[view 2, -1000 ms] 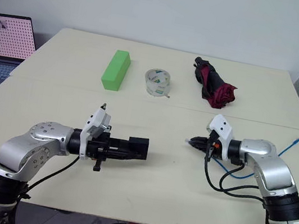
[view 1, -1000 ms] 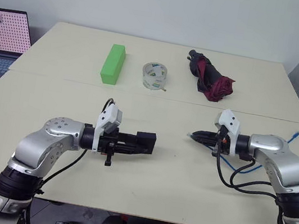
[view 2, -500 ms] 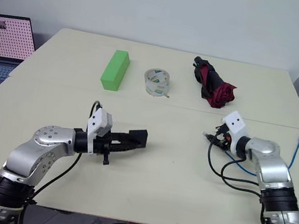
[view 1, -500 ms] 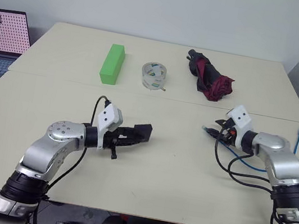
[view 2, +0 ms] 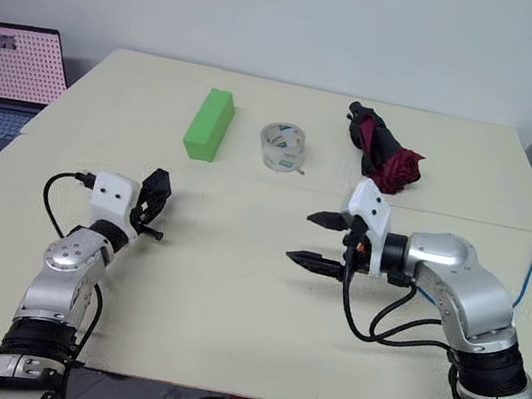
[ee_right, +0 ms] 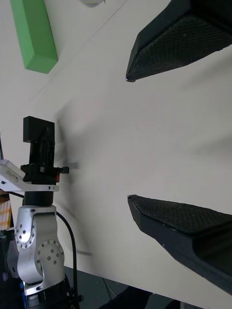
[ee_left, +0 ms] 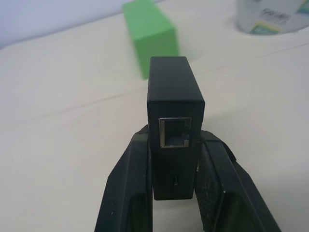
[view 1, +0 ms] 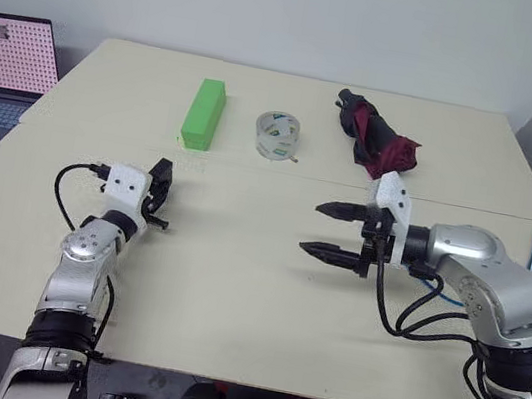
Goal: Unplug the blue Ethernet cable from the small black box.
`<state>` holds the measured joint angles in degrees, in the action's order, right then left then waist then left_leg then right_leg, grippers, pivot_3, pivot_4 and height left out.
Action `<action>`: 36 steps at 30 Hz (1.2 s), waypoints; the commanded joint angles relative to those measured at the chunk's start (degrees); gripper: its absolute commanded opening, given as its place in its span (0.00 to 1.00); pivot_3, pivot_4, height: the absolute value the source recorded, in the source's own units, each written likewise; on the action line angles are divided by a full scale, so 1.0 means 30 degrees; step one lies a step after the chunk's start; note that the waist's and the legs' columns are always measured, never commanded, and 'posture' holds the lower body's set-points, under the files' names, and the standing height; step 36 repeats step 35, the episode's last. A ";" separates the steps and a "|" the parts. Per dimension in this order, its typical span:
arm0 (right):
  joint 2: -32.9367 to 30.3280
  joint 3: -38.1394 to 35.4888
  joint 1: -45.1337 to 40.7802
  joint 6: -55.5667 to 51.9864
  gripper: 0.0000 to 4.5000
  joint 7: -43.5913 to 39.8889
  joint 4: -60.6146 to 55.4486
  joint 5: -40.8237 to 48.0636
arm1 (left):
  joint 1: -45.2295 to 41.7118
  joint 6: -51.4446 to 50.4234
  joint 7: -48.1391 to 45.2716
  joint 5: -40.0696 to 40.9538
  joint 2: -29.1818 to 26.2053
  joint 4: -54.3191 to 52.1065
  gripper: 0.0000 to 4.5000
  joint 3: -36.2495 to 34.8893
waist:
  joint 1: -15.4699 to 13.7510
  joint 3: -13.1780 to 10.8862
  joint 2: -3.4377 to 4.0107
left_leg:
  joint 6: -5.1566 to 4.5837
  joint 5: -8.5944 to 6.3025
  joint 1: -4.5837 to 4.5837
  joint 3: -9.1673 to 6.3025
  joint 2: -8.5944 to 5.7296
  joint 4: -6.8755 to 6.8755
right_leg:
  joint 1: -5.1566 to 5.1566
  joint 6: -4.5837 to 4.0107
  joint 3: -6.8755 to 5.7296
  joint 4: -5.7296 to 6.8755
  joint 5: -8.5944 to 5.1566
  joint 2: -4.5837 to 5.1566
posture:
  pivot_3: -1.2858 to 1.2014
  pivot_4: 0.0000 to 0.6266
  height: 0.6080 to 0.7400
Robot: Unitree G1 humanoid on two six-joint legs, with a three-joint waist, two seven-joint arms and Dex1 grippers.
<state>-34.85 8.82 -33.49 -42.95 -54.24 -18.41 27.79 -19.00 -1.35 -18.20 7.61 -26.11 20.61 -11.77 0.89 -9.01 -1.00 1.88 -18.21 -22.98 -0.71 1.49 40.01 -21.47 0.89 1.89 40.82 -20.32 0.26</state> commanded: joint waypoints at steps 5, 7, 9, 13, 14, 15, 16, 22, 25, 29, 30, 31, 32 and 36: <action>-0.0192 0.0155 -0.0476 0.0046 0.88 0.0329 -0.0520 -0.0111 | 0.0338 0.0268 -0.0342 0.0698 0.0269 -0.0056 0.46 -0.0557 | 0.0070 0.0001 -0.0002 | 0.0001 0.0001 0.0005 -0.0003 0.0007 -0.0003 | -0.0005 0.0000 -0.0012 0.0012 0.0000 -0.0003 | 0.52 0.24 1.00; -0.0248 0.0165 -0.0421 0.0011 0.88 0.0420 -0.0572 -0.0103 | 0.0707 0.0037 -0.0414 0.0881 0.0312 -0.0509 0.54 -0.0609 | 0.0176 0.0001 -0.0002 | 0.0001 0.0001 0.0006 -0.0001 0.0007 -0.0004 | -0.0005 0.0000 -0.0010 0.0014 0.0000 -0.0003 | 0.52 0.24 1.00; -0.0201 0.0139 -0.0309 -0.0026 0.88 0.0570 -0.0647 -0.0054 | 0.1192 -0.0256 -0.0389 0.0951 0.0292 -0.0938 0.64 -0.0730 | 0.0219 0.0001 -0.0002 | 0.0001 0.0001 0.0008 -0.0006 0.0013 -0.0006 | -0.0005 0.0000 -0.0017 0.0019 0.0000 -0.0003 | 0.52 0.24 1.00; 0.0205 -0.0055 0.0252 0.0067 0.88 0.1423 -0.0724 -0.0081 | 0.2330 -0.0922 -0.0665 0.0758 -0.0038 -0.2180 0.84 -0.0565 | 0.0245 0.0005 -0.0004 | 0.0000 0.0000 0.0018 -0.0009 0.0018 -0.0014 | 0.0000 0.0000 -0.0019 0.0022 0.0000 -0.0006 | 0.52 0.24 1.00; 0.0292 -0.0137 0.0544 0.0112 0.88 0.1701 -0.0704 -0.0111 | 0.2685 -0.1227 -0.0787 0.0846 -0.0098 -0.2751 0.86 -0.0546 | 0.0247 0.0006 -0.0004 | 0.0000 0.0000 0.0017 -0.0010 0.0018 -0.0015 | 0.0001 0.0000 -0.0020 0.0022 0.0000 -0.0006 | 0.52 0.24 1.00; 0.0269 -0.0157 0.1000 0.0343 0.88 0.1886 -0.0694 -0.0269 | 0.3054 -0.1459 -0.0668 0.0621 -0.0269 -0.3361 0.86 -0.0512 | 0.0248 0.0006 -0.0004 | 0.0000 0.0000 0.0016 -0.0012 0.0018 -0.0015 | 0.0001 0.0000 -0.0020 0.0021 0.0000 -0.0006 | 0.52 0.24 1.00; 0.0140 -0.0225 0.1731 0.0663 0.88 0.2052 -0.0839 -0.0446 | 0.3564 -0.1752 -0.0552 0.0215 -0.0599 -0.4235 0.86 -0.0434 | 0.0247 0.0009 -0.0009 | 0.0000 0.0000 0.0016 -0.0007 0.0018 -0.0016 | 0.0002 0.0000 -0.0013 0.0019 0.0000 -0.0006 | 0.52 0.24 1.00; -0.0876 -0.2257 0.5000 0.1346 0.88 0.2489 -0.2168 -0.0227 | 0.5428 -0.4619 -0.1244 0.0454 -0.2277 -0.8811 0.86 -0.0928 | 0.0241 0.0009 -0.0012 | -0.0004 -0.0003 0.0009 -0.0015 0.0015 -0.0024 | 0.0009 0.0000 -0.0012 0.0006 0.0000 -0.0005 | 0.52 0.24 1.00; -0.1415 -0.3947 0.6134 0.1425 0.88 0.2544 -0.2335 0.0109 | 0.5774 -0.5905 -0.1895 0.1045 -0.3066 -1.0243 0.86 -0.1441 | 0.0223 0.0008 -0.0015 | -0.0060 -0.0034 0.0021 -0.0022 0.0016 -0.0023 | 0.0028 0.0000 -0.0018 0.0006 0.0000 -0.0007 | 0.52 0.24 1.00; -0.2380 -0.5867 0.7575 0.1995 0.88 0.2242 -0.2170 0.0055 | 0.6002 -0.6771 -0.3108 0.1828 -0.4098 -1.1510 0.86 -0.2109 | 0.0220 0.0007 -0.0014 | -0.0061 -0.0035 0.0026 -0.0017 0.0012 -0.0026 | 0.0032 0.0001 -0.0012 0.0000 -0.0001 -0.0009 | 0.52 0.24 1.00; -0.2604 -0.6108 0.7826 0.2171 0.88 0.2208 -0.2096 -0.0052 | 0.5994 -0.7042 -0.3373 0.2068 -0.4303 -1.1707 0.86 -0.2272 | 0.0222 0.0007 -0.0012 | -0.0061 -0.0035 0.0024 -0.0019 0.0014 -0.0028 | 0.0034 0.0000 -0.0016 -0.0004 -0.0001 -0.0011 | 0.52 0.24 1.00; -0.2759 -0.6286 0.7987 0.2261 0.88 0.2235 -0.2030 -0.0080 | 0.6004 -0.7257 -0.3572 0.2250 -0.4473 -1.1856 0.86 -0.2374 | 0.0221 0.0004 -0.0009 | -0.0061 -0.0035 0.0026 -0.0014 0.0014 -0.0032 | 0.0035 0.0000 -0.0009 -0.0010 -0.0001 -0.0011 | 0.52 0.24 1.00; -0.2864 -0.6374 0.8045 0.2350 0.88 0.2264 -0.1952 -0.0097 | 0.6042 -0.7387 -0.3749 0.2404 -0.4587 -1.1978 0.86 -0.2435 | 0.0226 0.0005 -0.0009 | -0.0061 -0.0035 0.0028 -0.0010 0.0013 -0.0034 | 0.0034 0.0000 -0.0006 -0.0008 -0.0001 -0.0011 | 0.52 0.24 1.00; -0.3027 -0.6536 0.8078 0.2633 0.88 0.2418 -0.1634 -0.0220 | 0.6213 -0.7806 -0.4282 0.3011 -0.4731 -1.2325 0.86 -0.2721 | 0.0252 0.0005 -0.0007 | -0.0064 -0.0036 0.0041 -0.0012 0.0020 -0.0035 | 0.0034 0.0001 -0.0002 0.0002 -0.0001 -0.0026 | 0.52 0.24 1.00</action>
